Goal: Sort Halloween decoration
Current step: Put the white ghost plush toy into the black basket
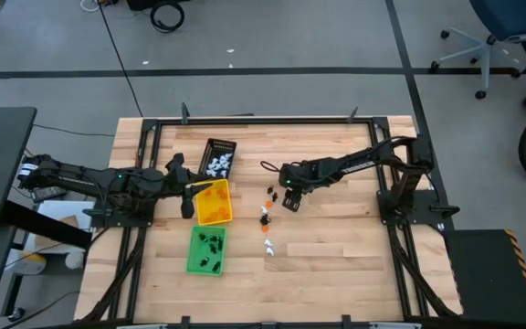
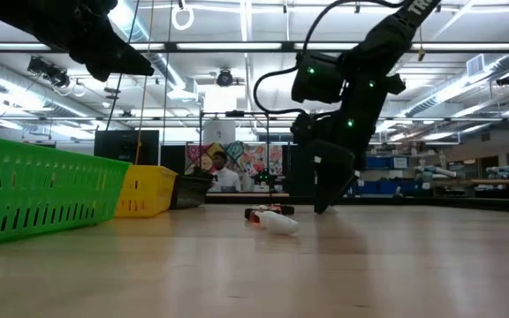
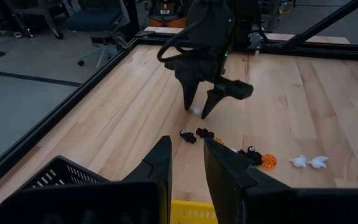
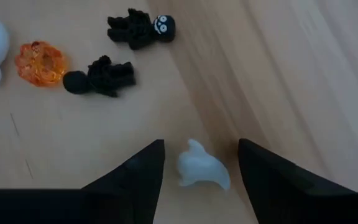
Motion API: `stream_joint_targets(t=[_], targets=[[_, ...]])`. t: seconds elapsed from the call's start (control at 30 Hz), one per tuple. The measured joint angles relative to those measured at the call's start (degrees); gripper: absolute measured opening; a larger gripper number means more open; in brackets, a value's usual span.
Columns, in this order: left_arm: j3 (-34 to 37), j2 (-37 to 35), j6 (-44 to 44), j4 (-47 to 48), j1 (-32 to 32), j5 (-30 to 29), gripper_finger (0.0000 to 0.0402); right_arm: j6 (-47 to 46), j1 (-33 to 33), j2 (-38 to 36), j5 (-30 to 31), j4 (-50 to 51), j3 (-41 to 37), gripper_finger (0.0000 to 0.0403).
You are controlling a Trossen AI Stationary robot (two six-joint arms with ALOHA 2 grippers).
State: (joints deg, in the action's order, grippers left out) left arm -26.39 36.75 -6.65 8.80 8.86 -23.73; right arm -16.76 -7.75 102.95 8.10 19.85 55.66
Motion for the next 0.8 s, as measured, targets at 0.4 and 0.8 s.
stream_joint_targets(t=[0.4,0.8], targets=[[0.0,0.0,-0.05,0.02,0.0,0.0,0.0069,-1.18,1.4,-0.1,-0.07,-1.46,-1.68,0.0155],[0.0,0.0,-0.04,0.04,0.0,0.0,0.0069,0.29,2.04,0.47,-4.38,0.96,2.18,0.0077]])
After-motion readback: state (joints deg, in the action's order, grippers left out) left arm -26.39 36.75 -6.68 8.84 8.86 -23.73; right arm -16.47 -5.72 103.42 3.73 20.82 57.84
